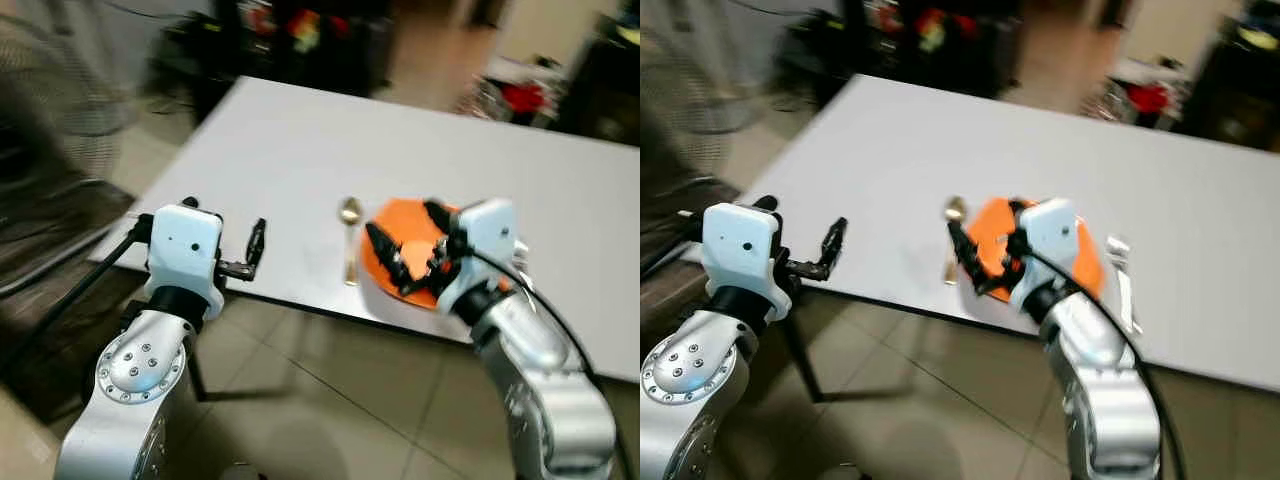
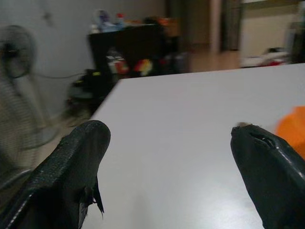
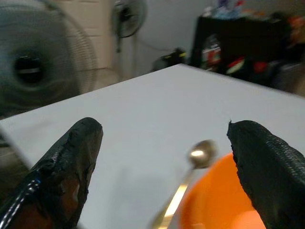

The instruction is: Setting the table

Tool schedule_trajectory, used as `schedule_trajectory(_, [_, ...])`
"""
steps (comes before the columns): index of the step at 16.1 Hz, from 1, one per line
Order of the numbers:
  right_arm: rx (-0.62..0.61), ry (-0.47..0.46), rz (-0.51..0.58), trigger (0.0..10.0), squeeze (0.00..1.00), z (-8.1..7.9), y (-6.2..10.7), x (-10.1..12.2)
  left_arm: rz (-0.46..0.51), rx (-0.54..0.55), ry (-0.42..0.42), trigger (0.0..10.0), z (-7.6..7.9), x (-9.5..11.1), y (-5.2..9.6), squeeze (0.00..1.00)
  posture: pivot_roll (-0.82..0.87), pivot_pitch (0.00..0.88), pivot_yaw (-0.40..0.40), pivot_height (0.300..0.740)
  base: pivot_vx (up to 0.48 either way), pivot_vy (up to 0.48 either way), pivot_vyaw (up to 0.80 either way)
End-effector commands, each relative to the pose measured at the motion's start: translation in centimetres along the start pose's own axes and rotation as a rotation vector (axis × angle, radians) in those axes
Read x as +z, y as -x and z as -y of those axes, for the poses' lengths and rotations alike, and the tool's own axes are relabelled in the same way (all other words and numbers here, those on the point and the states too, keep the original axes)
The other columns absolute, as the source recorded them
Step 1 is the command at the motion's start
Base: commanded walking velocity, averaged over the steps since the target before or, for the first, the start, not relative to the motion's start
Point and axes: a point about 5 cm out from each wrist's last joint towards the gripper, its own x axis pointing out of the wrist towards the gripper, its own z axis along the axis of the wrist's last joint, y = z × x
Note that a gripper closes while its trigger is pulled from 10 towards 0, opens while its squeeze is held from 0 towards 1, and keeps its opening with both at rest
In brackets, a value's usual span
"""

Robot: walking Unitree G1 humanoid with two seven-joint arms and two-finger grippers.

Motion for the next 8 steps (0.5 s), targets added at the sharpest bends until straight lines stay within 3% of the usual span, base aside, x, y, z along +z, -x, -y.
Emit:
schedule_trajectory(1, [0.007, -0.019, -0.004, 10.0, 1.0, -0.05, 0.03, -0.29, -0.023, 0.023, -0.011, 10.0, 0.08, -0.32, -0.14, 0.0, 0.01, 0.0, -0.058, 0.74, 0.0, 0.0, 0.8])
schedule_trajectory(8, [0.041, -0.023, -0.023, 10.0, 1.0, -0.28, -0.28, -0.41, -0.004, 0.015, 0.005, 10.0, 0.67, 0.23, -1.12, 0.0, -0.01, 0.003, -0.032, 0.74, 0.0, 0.0, 0.8])
